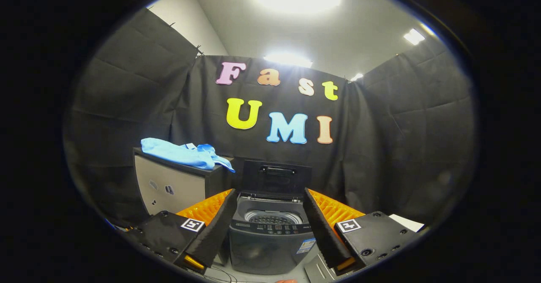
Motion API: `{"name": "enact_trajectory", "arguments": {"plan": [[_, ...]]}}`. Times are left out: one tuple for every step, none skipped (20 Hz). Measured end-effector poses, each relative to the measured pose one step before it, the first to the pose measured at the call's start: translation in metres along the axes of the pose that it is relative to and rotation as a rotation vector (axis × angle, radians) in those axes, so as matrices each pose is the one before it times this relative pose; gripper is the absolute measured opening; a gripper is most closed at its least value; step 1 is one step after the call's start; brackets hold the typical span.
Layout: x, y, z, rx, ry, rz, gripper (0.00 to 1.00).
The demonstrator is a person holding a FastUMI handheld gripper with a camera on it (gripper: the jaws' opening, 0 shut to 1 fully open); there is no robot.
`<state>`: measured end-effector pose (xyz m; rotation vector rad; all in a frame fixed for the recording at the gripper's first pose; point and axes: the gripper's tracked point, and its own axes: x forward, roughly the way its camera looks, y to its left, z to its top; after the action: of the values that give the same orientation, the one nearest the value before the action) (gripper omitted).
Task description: Put the clothes into the washing machine and then close the washing machine lid.
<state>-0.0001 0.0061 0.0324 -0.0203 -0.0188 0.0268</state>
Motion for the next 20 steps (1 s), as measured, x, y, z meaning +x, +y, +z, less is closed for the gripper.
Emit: {"name": "enact_trajectory", "arguments": {"plan": [[0.00407, 0.00098, 0.00915, 0.00939, -0.00039, 0.00355, 0.98], [0.00584, 0.00318, 0.01017, 0.01142, -0.00179, 0.00487, 0.98], [0.00634, 0.00032, 0.01407, 0.01337, -0.00925, 0.00079, 0.98], [0.00525, 0.00037, 0.01360, 0.01255, -0.01003, 0.00574, 0.98], [0.00657, 0.00108, 0.01288, 0.00563, -0.00558, 0.00392, 0.97], [0.00668, -0.00133, 0.01182, 0.00053, -0.00110, 0.00380, 0.97], [0.00611, 0.00083, 0.01167, -0.00235, -0.00434, 0.01203, 0.97], [0.00757, 0.00074, 0.01605, -0.00298, -0.01543, 0.00946, 0.98], [0.00657, 0.00045, 0.01743, -0.00520, -0.02133, 0.00967, 0.98], [0.00766, 0.00254, 0.01213, -0.00788, -0.00573, 0.01645, 0.98], [0.00768, 0.00556, 0.00872, -0.00948, 0.01450, 0.02987, 0.98], [0.00621, 0.00208, 0.00880, -0.01161, 0.01401, 0.01690, 0.98], [0.00552, -0.00120, 0.01447, -0.01059, -0.01415, 0.00592, 0.98], [0.00696, 0.00364, 0.01898, -0.00721, -0.02876, 0.01280, 0.98], [0.00621, 0.00652, 0.01459, -0.01044, -0.02119, 0.02285, 0.98], [0.00610, 0.00832, 0.00899, -0.00853, -0.00429, 0.02166, 0.98], [0.00538, 0.00517, 0.00214, -0.00673, 0.02431, 0.01634, 0.98], [0.00479, 0.01131, -0.00150, -0.00266, 0.03015, 0.03512, 0.98], [0.00630, 0.00924, 0.00401, 0.00827, 0.01182, 0.02763, 0.97], [0.00884, 0.00143, 0.00831, 0.01152, -0.00148, 0.00508, 0.98]]}}
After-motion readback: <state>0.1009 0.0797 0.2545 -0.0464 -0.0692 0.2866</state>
